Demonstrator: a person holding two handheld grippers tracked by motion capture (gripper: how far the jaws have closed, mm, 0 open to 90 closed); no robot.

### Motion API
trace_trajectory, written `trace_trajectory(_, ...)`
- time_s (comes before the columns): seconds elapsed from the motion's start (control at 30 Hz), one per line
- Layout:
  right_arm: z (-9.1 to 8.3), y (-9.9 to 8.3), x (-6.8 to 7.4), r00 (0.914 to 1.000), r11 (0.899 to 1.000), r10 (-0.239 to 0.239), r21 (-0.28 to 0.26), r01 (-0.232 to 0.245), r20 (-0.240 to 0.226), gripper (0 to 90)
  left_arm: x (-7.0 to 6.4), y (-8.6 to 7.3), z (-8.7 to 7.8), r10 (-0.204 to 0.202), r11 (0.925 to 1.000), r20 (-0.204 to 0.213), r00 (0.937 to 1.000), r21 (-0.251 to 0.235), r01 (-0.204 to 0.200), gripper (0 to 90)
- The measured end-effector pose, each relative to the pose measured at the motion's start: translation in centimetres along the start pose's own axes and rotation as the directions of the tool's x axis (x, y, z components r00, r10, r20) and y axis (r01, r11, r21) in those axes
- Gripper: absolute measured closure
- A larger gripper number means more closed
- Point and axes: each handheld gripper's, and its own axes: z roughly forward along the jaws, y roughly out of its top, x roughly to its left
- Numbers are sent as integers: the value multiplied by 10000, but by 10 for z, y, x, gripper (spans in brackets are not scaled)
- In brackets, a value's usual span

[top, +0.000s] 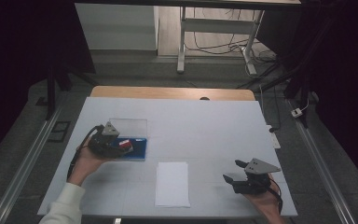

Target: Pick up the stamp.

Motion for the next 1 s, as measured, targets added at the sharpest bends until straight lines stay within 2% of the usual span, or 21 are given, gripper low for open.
trace_trajectory(0.1,-1,1,1,10000,9999,5,-166,-6,-91,252,1,0,4,69,10000,42,10000,26,-69,366)
trace_trajectory(0.33,1,0,0,10000,10000,26,34,-25,-95,254,2,0,8,282,9996,251,9993,22,-283,445)
trace_trajectory(0.57,0,-1,0,10000,10000,10,68,-9,-75,257,3,0,14,328,9994,492,9982,114,-334,500)
trace_trajectory(0.73,1,-2,0,10000,10000,-10,42,10,-45,260,2,0,19,559,9980,578,9968,251,-575,552)
trace_trajectory(0.83,1,-3,0,10000,10000,8,52,-8,-36,261,2,0,18,740,9969,455,9962,223,-750,622)
trace_trajectory(0.87,1,-3,-1,10000,10000,15,74,-14,-47,262,2,0,18,934,9952,507,9943,231,-946,645)
trace_trajectory(1.0,0,-3,0,10000,9999,19,135,-19,-4,264,1,-1,17,1178,9927,540,9916,191,-1189,682)
